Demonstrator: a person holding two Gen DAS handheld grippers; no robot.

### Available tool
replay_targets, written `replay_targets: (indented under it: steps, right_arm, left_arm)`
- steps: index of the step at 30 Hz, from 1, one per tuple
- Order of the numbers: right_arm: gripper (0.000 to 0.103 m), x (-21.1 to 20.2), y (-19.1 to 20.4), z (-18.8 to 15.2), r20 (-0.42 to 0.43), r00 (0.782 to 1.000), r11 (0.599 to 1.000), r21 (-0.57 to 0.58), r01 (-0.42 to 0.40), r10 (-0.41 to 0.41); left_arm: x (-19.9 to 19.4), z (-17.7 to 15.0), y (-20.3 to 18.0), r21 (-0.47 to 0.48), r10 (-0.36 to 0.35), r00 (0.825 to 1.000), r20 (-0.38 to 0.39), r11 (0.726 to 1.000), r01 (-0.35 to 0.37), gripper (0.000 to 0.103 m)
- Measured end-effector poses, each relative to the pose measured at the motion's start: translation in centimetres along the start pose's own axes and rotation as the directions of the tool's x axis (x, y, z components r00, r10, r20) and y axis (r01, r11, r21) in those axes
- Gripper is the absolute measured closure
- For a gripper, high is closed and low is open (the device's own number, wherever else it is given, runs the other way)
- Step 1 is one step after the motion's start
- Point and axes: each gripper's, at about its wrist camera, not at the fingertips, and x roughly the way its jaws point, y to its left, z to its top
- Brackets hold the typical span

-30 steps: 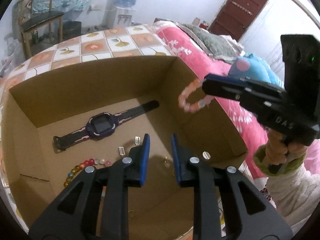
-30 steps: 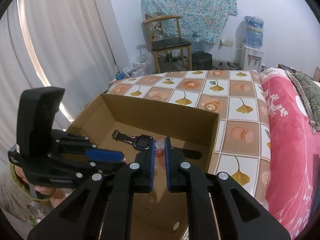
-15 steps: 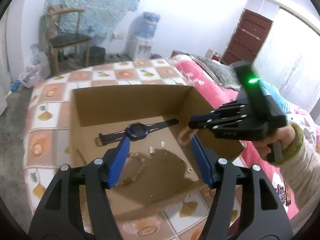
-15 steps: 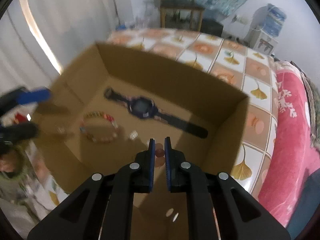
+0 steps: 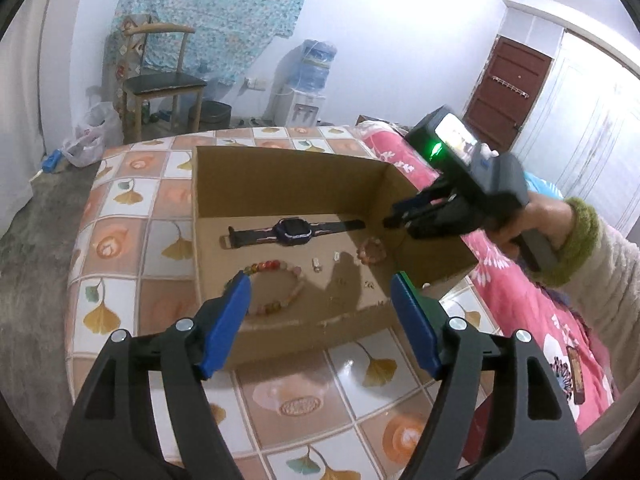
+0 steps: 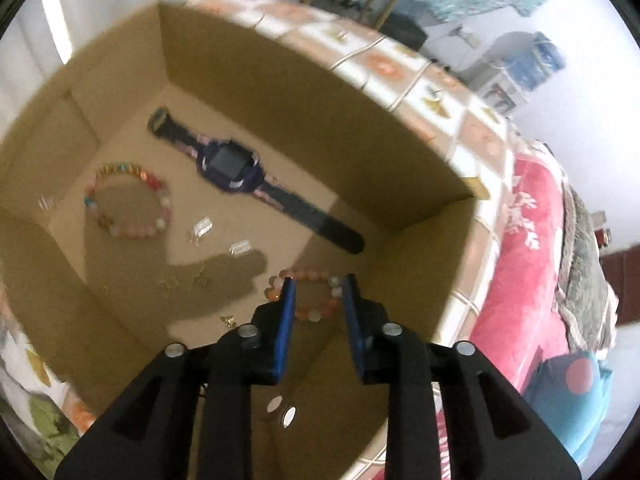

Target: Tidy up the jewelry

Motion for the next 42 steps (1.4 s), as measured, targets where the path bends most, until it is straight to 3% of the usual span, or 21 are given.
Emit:
replay_targets:
  steps: [4,5,6,11,15,18,23,25,26,33,35,38,40,42]
  right_arm:
    - [0.074,-4.2,-1.4,-1.5,0.123,0.991,0.992,0.107,-0.062,0.048]
    - [0.065,-5.8,-1.6,-2.4,0.177,0.982,0.985,0.145,-0.09,0.064]
    - [0.053,-7.5,-1.8,-3.5,0.234,0.969,0.975,0.187,-0.122,0.076]
    - [0.027,-13.1,-0.3,-9.2,0.464,0.882,0.914,0.314,-0.255,0.086]
    - [0.016,-14.0,2.1,-13.4,0.542,0.84,0.855,0.422,-0.301,0.028]
    - [0.013,-13.0,3.8,-15.7,0.513,0.858,0.814,0.515,-0.27,-0.04]
    - [0.01,-11.3,5.7,-17.3,0.441,0.892,0.81,0.557,-0.185,-0.1]
    - [0.009,-10.7,5.9,-17.6,0.418,0.903,0.806,0.567,-0.172,-0.102]
    - [0.008,-10.5,6.0,-17.7,0.412,0.905,0.807,0.567,-0.166,-0.103]
    - [0.007,-10.9,6.7,-17.9,0.411,0.898,0.809,0.575,-0.12,-0.159]
    - [0.007,-10.9,6.5,-17.7,0.398,0.901,0.808,0.581,-0.101,-0.173]
    - [0.007,-10.8,6.3,-17.4,0.394,0.905,0.807,0.581,-0.109,-0.161]
    - [0.007,-10.7,6.2,-17.2,0.391,0.908,0.805,0.581,-0.118,-0.148]
    - [0.007,-10.4,6.2,-16.8,0.375,0.915,0.804,0.585,-0.108,-0.15]
  left_arm:
    - [-1.2,-0.7,-0.6,0.024,0.051,0.998,0.03,0.998,-0.052,0.022]
    - [-1.6,-0.8,-0.8,0.027,0.064,0.997,0.041,0.998,-0.065,0.018]
    - [-1.9,-1.0,-0.9,0.028,0.079,0.996,0.051,0.996,-0.08,0.017]
    - [-3.0,-1.5,-1.1,0.019,0.197,0.977,0.082,0.98,-0.199,0.01]
    - [-3.4,-2.0,-1.1,-0.005,0.242,0.967,0.083,0.97,-0.243,0.008]
    - [-3.6,-2.2,-1.3,-0.021,0.295,0.952,0.08,0.955,-0.295,0.008]
    - [-3.6,-2.6,-2.4,-0.019,0.386,0.919,0.082,0.922,-0.386,0.008]
    - [-3.5,-2.7,-2.9,-0.023,0.435,0.897,0.077,0.9,-0.435,0.008]
    - [-3.4,-2.8,-3.2,-0.028,0.458,0.886,0.075,0.889,-0.457,0.008]
    - [-3.1,-2.3,-4.6,-0.044,0.509,0.858,0.071,0.86,-0.508,0.008]
    - [-2.8,-1.8,-5.0,-0.028,0.536,0.843,0.052,0.844,-0.535,0.008]
    - [-2.3,-1.4,-4.9,-0.043,0.549,0.835,0.03,0.836,-0.548,0.008]
    - [-2.0,-1.4,-4.7,-0.059,0.575,0.818,0.019,0.817,-0.573,0.008]
    - [-1.7,-1.3,-4.7,-0.053,0.578,0.816,0.008,0.815,-0.577,0.008]
